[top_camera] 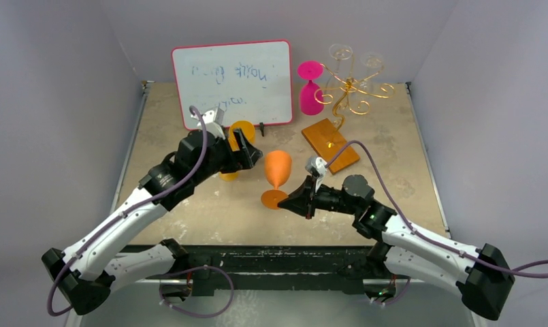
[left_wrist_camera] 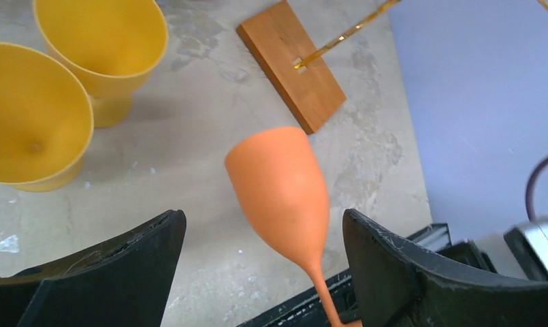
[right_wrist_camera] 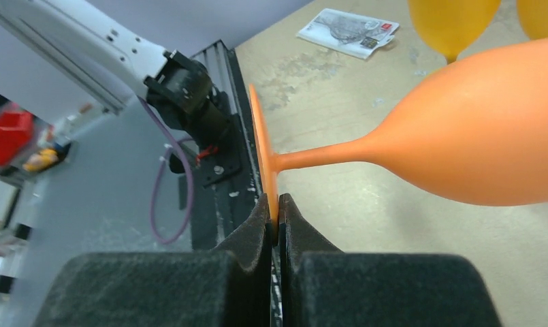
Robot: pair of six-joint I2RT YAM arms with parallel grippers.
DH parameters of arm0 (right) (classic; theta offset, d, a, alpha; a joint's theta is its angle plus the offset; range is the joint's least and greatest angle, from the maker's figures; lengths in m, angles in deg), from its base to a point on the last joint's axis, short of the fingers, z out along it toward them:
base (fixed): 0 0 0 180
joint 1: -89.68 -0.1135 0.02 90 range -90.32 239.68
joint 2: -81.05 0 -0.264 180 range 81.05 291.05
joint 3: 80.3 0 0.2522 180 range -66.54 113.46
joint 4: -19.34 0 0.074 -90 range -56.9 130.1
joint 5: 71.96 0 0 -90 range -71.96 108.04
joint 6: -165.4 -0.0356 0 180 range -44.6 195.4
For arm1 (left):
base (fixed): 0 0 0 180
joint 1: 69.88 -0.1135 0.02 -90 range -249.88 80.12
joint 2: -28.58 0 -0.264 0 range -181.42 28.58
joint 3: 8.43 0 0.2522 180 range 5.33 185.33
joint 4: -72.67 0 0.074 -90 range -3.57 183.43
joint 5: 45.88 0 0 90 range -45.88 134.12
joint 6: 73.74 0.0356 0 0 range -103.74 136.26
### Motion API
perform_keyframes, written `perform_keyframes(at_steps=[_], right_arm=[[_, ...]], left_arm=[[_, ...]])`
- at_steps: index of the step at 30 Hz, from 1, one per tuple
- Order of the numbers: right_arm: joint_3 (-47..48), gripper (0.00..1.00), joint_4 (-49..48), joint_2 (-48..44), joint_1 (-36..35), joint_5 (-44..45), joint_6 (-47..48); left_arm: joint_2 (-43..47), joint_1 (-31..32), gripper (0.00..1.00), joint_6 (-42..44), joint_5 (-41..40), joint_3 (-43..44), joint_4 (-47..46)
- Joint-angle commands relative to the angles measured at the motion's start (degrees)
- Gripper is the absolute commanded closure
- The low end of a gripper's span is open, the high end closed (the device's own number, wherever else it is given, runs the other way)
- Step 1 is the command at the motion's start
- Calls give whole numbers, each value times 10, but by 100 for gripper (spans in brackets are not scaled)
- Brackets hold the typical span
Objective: Take the wine glass off the wine glass rack
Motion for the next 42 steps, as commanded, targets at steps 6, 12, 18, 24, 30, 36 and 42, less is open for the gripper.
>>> perform_keyframes(at_steps=[6,12,18,24,30,36,42], right_arm=[[3,100,-29,-3,-31,31,239],[-23,100,-83,6,-72,11,391],[-33,100,-64,18,-113,65,569],[-37,100,-57,49,-135,114,689],[-59,100,-148,116,-161,223,774],[-51,100,-153,118,-163,248,818],[-35,100,-126,129,-163,208,830]], left_arm=[[-49,-72,5,-35,-1,91,47],[-61,-144,2,-72,86,76,0],[-102,-144,2,-80,115,109,14],[-123,-144,12,-78,116,133,47],[-160,-145,15,-26,151,209,151],[-174,-155,18,0,157,212,180],[-287,-199,24,38,266,324,239]])
